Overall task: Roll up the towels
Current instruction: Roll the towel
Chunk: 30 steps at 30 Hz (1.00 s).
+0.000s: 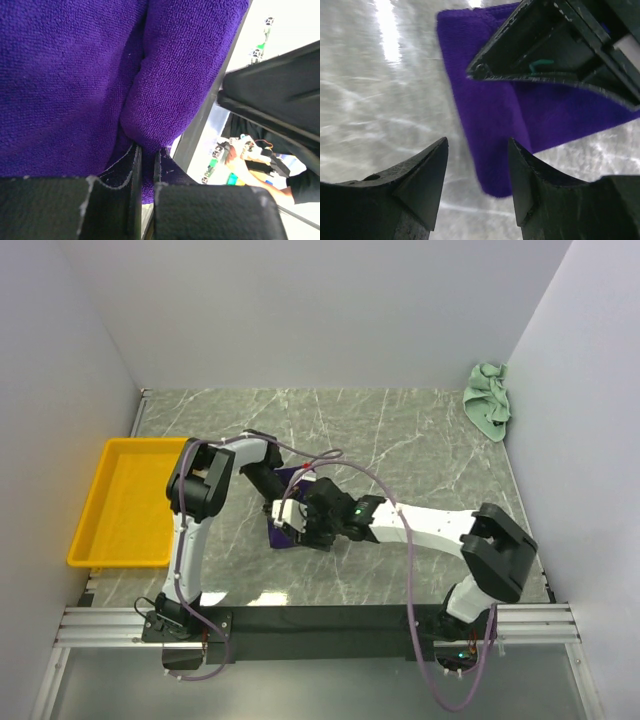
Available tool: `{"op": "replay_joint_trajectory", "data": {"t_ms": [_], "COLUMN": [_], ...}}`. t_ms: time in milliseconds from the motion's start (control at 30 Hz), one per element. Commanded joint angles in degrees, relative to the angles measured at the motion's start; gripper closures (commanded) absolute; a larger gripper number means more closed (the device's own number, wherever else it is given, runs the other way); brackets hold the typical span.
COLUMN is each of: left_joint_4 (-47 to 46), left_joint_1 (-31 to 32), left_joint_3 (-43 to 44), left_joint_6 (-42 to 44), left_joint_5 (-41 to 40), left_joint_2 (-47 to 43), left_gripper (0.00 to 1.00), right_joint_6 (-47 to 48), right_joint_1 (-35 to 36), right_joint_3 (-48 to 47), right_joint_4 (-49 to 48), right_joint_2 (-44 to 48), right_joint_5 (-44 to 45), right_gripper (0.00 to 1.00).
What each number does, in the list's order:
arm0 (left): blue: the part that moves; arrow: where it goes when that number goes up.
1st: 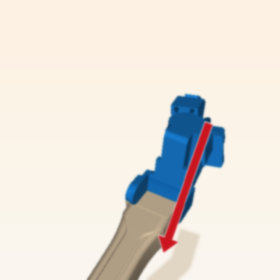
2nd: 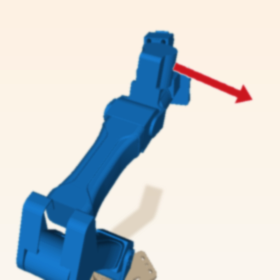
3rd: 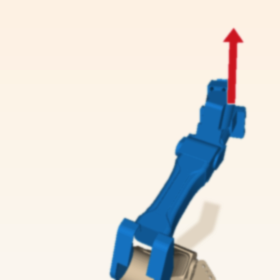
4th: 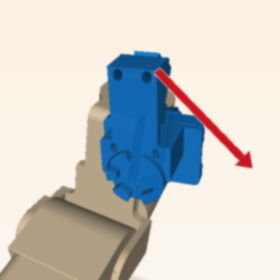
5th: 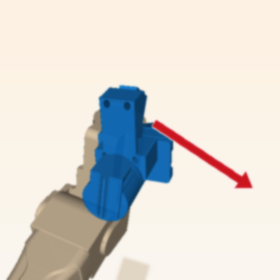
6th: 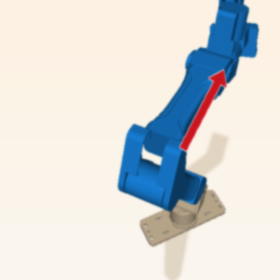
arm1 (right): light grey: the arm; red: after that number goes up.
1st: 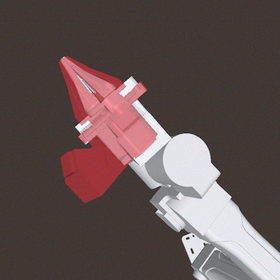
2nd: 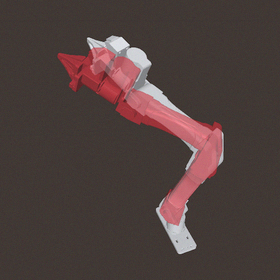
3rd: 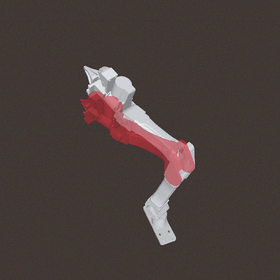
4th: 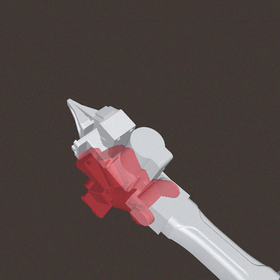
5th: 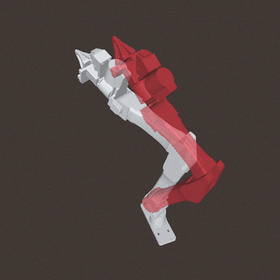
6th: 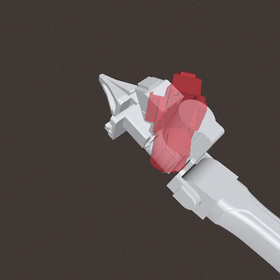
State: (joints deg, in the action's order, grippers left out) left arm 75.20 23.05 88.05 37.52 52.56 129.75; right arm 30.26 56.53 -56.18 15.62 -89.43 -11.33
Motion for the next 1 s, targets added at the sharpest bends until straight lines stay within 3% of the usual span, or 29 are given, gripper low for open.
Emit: {"op": "replay_joint_trajectory", "data": {"t_ms": [0, 200, 300, 333, 400, 467, 633, 900, 967], "left_joint_4": [-5.94, -4.53, -5.32, -5.5, -5.85, -5.68, -6.03, -8.4, -10.58], "left_joint_1": [0.68, -0.28, -1.86, -2.39, -3.62, -4.76, -8.54, -22.86, -25.76], "left_joint_3": [0.63, 2.56, 3.35, 3.79, 4.32, 4.94, 6.77, 12.06, 10.31], "left_joint_6": [5.72, 6.6, 6.08, 5.99, 6.34, 7.12, 7.66, 6.08, 6.34], "left_joint_5": [-12.74, -14.5, -14.32, -13.71, -12.75, -11.87, -12.21, -8.01, -7.21], "left_joint_2": [5.07, 5.86, 5.25, 4.99, 3.58, 1.13, -6.42, -14.17, -20.04], "left_gripper": [0.91, 0.9, 0.92, 0.92, 0.81, 0.68, 0.6, 0.51, 0.48], "right_joint_6": [5.06, 8.23, 8.59, 8.41, 6.76, 3.95, -2.74, -12.41, -14.86], "right_joint_1": [1.03, 1.21, 1.21, 1.21, 1.21, 0.69, -1.33, -7.56, -9.06], "right_joint_3": [-0.85, -3.84, -4.72, -5.25, -7.97, -9.99, -14.21, -19.83, -22.91], "right_joint_4": [-7.26, -4.11, -2.79, -2.0, 1.51, 4.14, 10.56, 15.4, 16.98], "right_joint_2": [-3.54, -9.44, -12.68, -13.75, -16.64, -17.7, -21.39, -26.84, -29.99], "right_joint_5": [3.25, -0.26, -1.93, -2.55, -5.52, -9.73, -18.0, -27.42, -30.31], "right_gripper": [0.42, 0.47, 0.68, 0.84, 0.98, 1.0, 1.0, 1.0, 1.0]}}
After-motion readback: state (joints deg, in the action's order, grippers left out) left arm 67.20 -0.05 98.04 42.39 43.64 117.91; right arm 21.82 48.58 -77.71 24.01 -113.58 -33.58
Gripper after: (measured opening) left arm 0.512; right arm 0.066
